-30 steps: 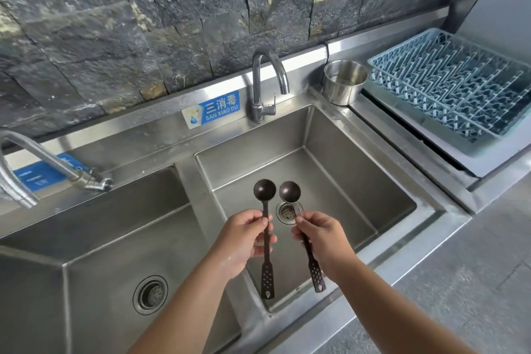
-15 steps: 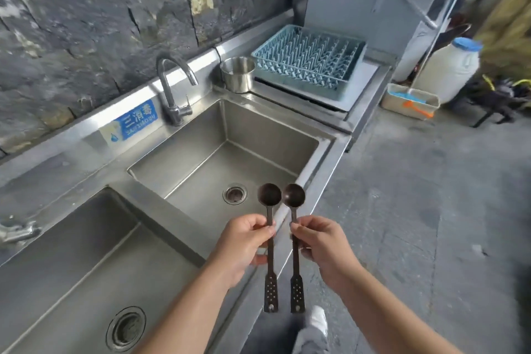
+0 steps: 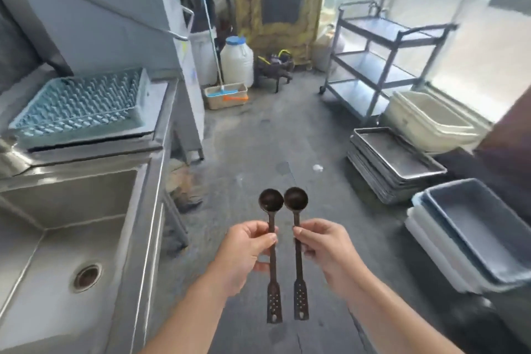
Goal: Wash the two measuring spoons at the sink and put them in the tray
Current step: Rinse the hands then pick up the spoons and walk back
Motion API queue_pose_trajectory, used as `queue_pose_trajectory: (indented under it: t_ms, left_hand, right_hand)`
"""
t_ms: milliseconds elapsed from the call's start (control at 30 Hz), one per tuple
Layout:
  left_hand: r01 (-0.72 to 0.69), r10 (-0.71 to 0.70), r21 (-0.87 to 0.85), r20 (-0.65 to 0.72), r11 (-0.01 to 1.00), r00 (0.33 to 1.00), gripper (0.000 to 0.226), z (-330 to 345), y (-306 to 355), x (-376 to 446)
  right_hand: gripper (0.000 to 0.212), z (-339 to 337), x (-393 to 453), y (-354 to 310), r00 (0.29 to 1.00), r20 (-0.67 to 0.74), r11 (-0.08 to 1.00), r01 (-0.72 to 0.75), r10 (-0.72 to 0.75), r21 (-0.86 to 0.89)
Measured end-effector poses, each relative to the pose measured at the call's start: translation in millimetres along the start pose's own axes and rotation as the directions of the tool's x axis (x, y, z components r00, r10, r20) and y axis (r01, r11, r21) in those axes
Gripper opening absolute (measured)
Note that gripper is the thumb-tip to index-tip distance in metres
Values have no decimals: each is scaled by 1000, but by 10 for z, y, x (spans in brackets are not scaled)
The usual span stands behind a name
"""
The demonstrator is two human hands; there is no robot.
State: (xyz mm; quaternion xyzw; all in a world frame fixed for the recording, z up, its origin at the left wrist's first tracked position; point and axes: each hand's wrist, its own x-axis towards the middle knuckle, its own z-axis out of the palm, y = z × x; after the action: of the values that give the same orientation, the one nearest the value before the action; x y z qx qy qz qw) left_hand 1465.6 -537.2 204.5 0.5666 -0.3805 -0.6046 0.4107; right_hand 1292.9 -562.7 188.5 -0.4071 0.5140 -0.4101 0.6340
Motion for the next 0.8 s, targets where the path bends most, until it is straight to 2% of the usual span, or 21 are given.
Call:
queue_pose_trajectory:
  t_ms: [200, 400, 633, 800]
  left_hand:
    - [50, -77, 113, 255, 992, 964, 14, 1791, -149, 61]
    - [93, -180, 188, 521, 978, 834, 17, 3546, -377, -165]
    - [71, -288, 328, 682, 942, 672, 14, 5156, -624, -440]
    - [-8, -349, 421, 761, 907, 547, 12, 5993, -772, -564]
  right_hand:
    - [9, -1713, -686, 19, 973, -230, 994, 41, -17, 99]
    - [8, -3283, -1584, 71, 897, -442, 988, 79, -11, 135]
    - [14, -4519, -2562, 172, 688, -722, 965, 133, 75, 227]
    - [12, -5035, -3051, 204, 542, -832, 945, 195, 119, 262]
